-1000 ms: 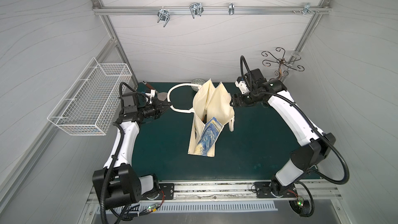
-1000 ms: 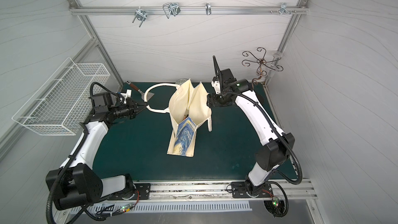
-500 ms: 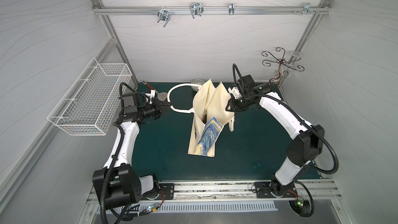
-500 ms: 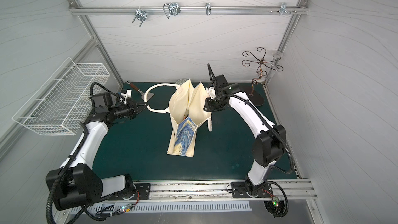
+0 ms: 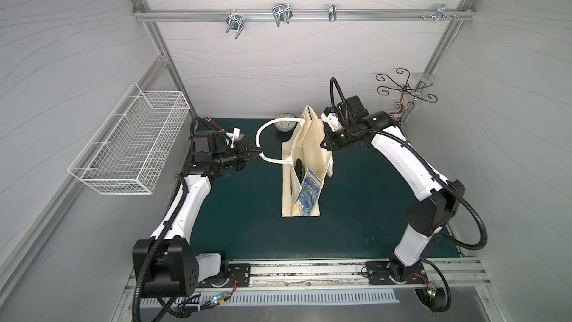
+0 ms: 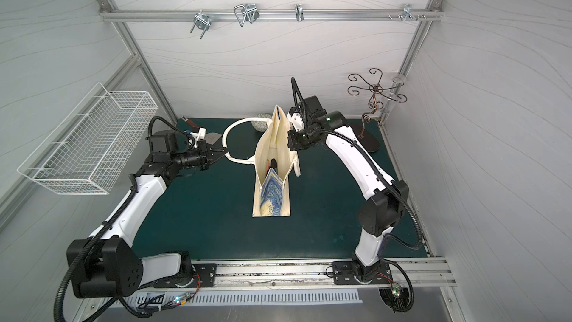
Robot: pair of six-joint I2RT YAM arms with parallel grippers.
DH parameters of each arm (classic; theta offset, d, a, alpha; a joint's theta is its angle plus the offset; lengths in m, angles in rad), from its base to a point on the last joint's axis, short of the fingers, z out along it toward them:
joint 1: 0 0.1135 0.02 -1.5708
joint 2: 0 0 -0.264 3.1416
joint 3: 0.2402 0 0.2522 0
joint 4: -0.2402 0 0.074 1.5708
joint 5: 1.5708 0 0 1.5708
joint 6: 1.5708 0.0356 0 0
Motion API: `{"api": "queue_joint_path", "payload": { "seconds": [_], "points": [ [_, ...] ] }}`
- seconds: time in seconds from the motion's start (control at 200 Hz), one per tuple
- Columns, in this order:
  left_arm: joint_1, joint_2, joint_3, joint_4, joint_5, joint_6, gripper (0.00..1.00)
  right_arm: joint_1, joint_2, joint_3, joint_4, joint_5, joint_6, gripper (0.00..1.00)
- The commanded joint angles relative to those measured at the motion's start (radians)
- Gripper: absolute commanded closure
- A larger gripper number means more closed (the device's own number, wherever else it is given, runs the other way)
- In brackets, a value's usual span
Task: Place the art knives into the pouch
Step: Adjust the pouch at the center of the board.
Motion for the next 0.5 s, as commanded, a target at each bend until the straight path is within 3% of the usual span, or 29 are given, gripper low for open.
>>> {"api": "queue_joint_path", "payload": {
  "seconds": [0.0, 0.265, 0.495],
  "points": [
    [-0.009, 0.022, 0.088, 0.129, -0.003, -0.088, 1.0, -0.004, -0.006, 0.09, 0.04, -0.014, -0.041, 1.0],
    [-0.028, 0.035, 0.233, 0.137, -0.004, -0.145, 1.0, 0.006, 0.097, 0.279, -0.026, -0.088, -0.056, 1.0],
    [-0.083, 0.041, 0.181, 0.175, -0.03, -0.158, 1.0, 0.02, 0.206, 0.337, -0.109, -0.193, -0.103, 1.0]
  ]
}}
